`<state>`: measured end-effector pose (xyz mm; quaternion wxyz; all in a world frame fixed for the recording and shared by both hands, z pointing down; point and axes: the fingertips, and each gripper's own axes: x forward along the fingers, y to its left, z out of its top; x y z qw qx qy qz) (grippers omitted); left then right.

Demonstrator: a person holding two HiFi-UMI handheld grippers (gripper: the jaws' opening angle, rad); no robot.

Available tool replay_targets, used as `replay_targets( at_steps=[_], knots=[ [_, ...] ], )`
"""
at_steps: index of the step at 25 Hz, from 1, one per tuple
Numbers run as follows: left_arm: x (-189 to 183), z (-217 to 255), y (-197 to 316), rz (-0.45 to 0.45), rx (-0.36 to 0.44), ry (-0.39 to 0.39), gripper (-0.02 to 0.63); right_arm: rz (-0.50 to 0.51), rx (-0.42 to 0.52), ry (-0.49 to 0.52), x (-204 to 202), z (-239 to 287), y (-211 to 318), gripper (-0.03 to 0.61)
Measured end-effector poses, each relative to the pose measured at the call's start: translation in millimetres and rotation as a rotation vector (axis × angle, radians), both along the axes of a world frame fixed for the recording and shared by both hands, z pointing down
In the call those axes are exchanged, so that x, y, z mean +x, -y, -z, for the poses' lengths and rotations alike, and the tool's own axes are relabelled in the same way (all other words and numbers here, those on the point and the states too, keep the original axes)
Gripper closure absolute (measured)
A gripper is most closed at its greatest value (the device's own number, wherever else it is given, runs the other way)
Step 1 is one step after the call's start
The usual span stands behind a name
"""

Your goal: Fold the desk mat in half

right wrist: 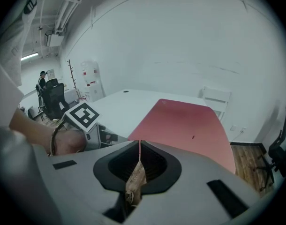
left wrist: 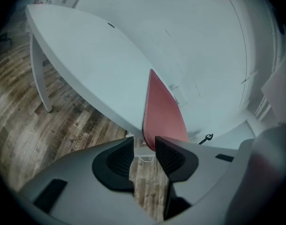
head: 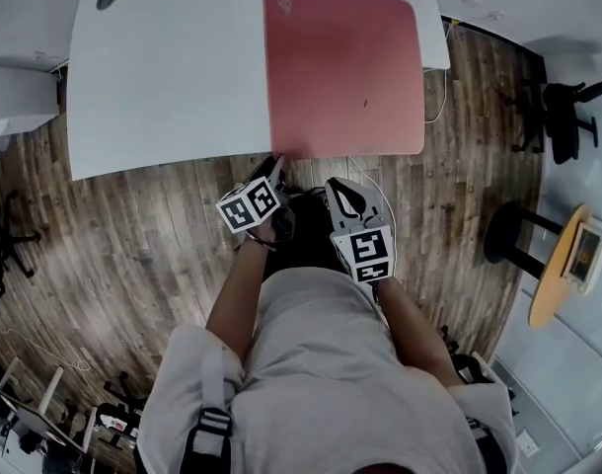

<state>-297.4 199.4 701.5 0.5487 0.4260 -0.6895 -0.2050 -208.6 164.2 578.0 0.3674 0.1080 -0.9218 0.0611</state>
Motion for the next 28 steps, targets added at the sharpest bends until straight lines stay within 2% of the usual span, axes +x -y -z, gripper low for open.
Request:
replay_targets(
  at_steps=[5,7,13,17,20,22,28],
  knots=[
    [2.6,-3.2,9.2,0.029,0.069,-0.113,0.48,-0.019,-0.003,0.005,0.8,1.9,3.3,0.537],
    [4.6,-3.7,12.6,0.018,0.075,-0.125,0.48,-0.025,0.003,0.006,0.8,3.0,6.0,0.537],
    [3.7,-0.9,13.0,-0.025,0.019,-0.054,0.489,-0.034,0.009,0.002,0.3,4.1,6.8,0.537],
    [4.9,2.2,12.8,-0.063,-0.051,0.033,0.505,-0.041,0.017,0.0,1.6,6.1,11.0,0.537],
    [4.6,8.5,13.1,-0.07,-0.077,0.085,0.552,-0.059,0.028,0.01,0.1,10.8,15.8,0.537],
    [4.9,16.3,15.0,-0.079,-0.084,0.131,0.581,-0.069,0.033,0.016,-1.3,13.4,18.0,0.537],
    [11.7,25.4,16.9,-0.198,-0.147,0.307,0.583,-0.083,0.042,0.023,1.3,18.1,17.6,0.537]
  ],
)
